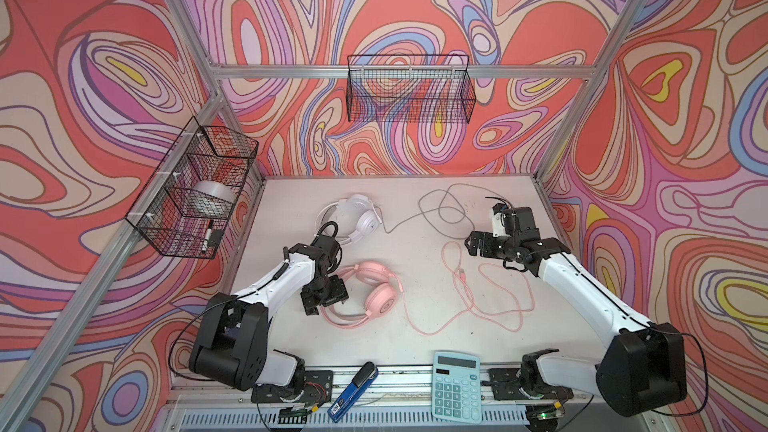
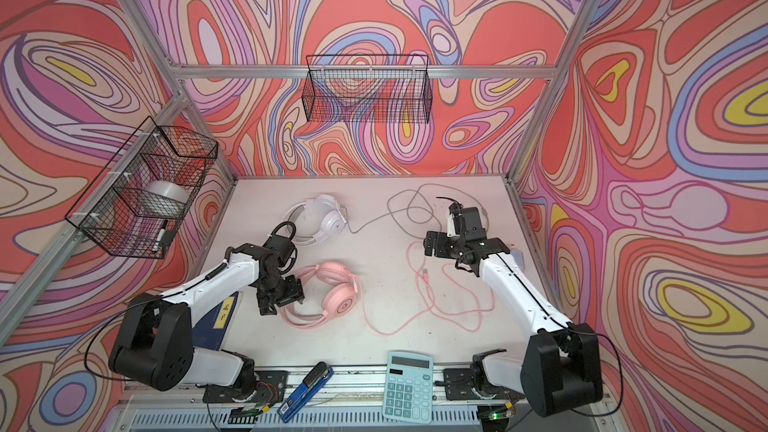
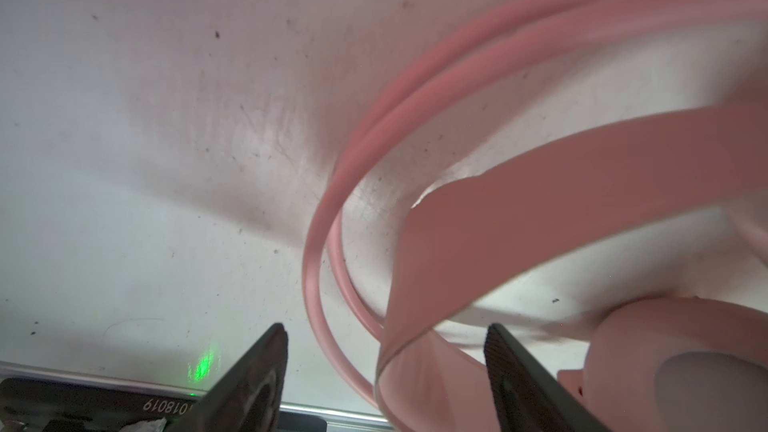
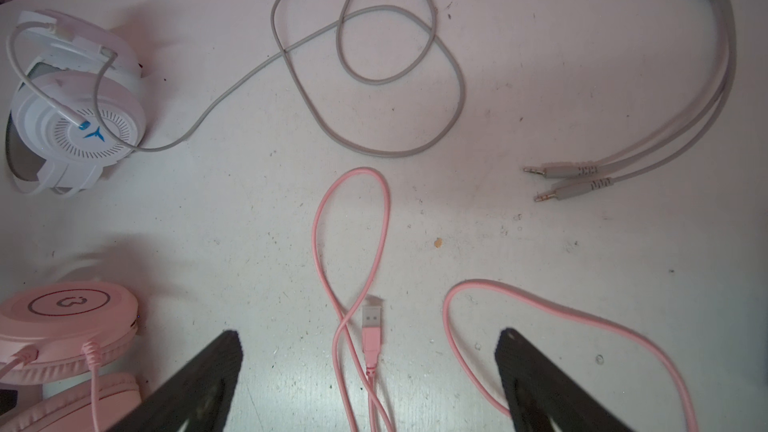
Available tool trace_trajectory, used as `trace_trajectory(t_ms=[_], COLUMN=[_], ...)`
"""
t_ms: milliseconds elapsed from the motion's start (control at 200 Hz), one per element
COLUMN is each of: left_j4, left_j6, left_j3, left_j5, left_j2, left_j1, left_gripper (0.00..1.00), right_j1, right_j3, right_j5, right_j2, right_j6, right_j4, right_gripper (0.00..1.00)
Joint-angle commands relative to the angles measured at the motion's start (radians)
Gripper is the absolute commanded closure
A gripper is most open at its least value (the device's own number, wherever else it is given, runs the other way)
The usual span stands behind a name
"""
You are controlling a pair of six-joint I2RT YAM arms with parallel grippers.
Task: Wrap the headphones
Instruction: 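Lower the left gripper onto the pink headset band while the right nears the cable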
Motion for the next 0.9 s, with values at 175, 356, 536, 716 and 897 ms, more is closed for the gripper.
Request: trace_trajectory(t_ms=[175, 356, 536, 716, 897], left_j4=[0.057, 0.064, 0.066, 0.095, 0.119], left_j6=[-0.047, -0.043, -0.05, -0.078, -0.085], left_j3=[-0.066, -0.062, -0.07, -0.096, -0.092], left_j5=[0.005, -0.008, -0.019, -0.028, -0.023], left_j2=[0.023, 0.055, 0.073, 0.075, 0.093], left_j1=[-0.012, -0.014, -0.014, -0.015, -0.014], left_gripper=[0.27, 0.28, 0.31, 0.36, 0.48], right_j1=[0.021, 0.034, 0.043, 0.047, 0.048], right_j3=[0.002, 0.002, -0.004, -0.02, -0.034], right_j5=[0.031, 0.049, 0.064, 0.097, 0.11], right_j2=[0.055, 0.072, 0.067, 0.049, 0.035], right_j6=[0.007, 0.017, 0.028, 0.033, 0.039], right_j4=[-0.052, -0.07, -0.072, -0.07, -0.058], right_gripper=[0.01, 0.02, 0.02, 0.02, 0.02])
